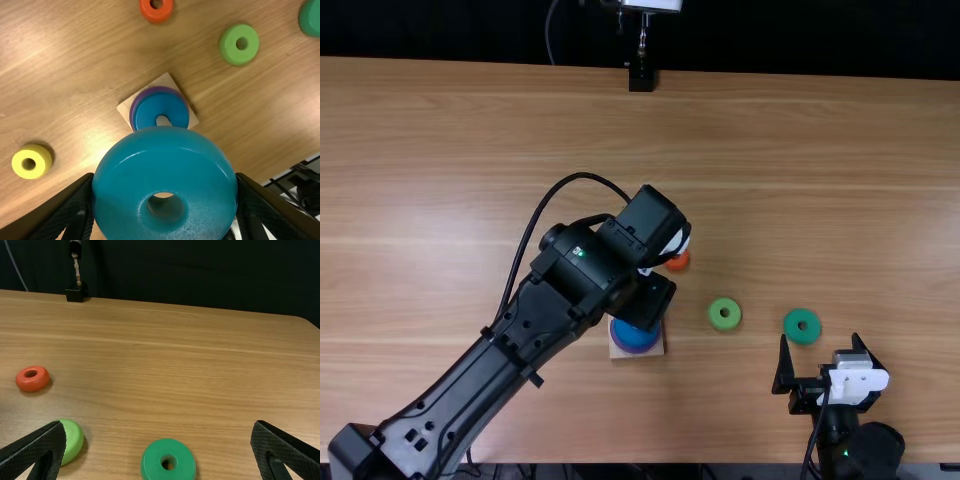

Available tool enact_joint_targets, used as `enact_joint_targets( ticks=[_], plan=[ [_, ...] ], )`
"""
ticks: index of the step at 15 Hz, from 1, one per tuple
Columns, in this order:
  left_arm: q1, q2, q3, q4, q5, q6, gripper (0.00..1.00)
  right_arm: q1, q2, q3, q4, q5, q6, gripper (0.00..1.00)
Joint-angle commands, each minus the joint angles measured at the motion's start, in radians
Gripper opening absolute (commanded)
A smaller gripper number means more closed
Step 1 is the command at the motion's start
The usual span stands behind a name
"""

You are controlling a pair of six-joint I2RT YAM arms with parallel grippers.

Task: Build the Hanoi tower: stack the rings onto the peg from bottom to top in this color order: purple, dark blue, light blue, dark green, light green, yellow, orange.

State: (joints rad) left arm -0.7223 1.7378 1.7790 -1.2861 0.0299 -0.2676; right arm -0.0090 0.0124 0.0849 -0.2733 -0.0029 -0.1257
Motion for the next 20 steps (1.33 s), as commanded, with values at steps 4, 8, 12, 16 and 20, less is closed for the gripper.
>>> enact_joint_targets(
  ticks=[4,8,12,16,20],
  plan=[
    [-0.032,-0.037,0.031,-0.001,-0.006,-0.014,0.00,-0.006,-0.012,-0.066,-0.068,0.014,0.001,1.00],
    [-0.035,-0.035,0.030,0.001,-0.006,-0.014,0.00,-0.006,-0.012,-0.066,-0.068,0.014,0.001,1.00],
    [-0.032,-0.030,0.014,0.003,-0.006,-0.014,0.00,-0.006,-0.012,-0.066,-0.068,0.014,0.001,1.00],
    [-0.034,-0.024,-0.004,0.016,-0.004,-0.014,0.00,-0.006,-0.012,-0.066,-0.068,0.014,0.001,1.00],
    [-0.035,-0.024,-0.026,0.016,-0.004,-0.012,0.00,-0.006,-0.012,-0.066,-0.068,0.014,0.001,1.00]
  ],
)
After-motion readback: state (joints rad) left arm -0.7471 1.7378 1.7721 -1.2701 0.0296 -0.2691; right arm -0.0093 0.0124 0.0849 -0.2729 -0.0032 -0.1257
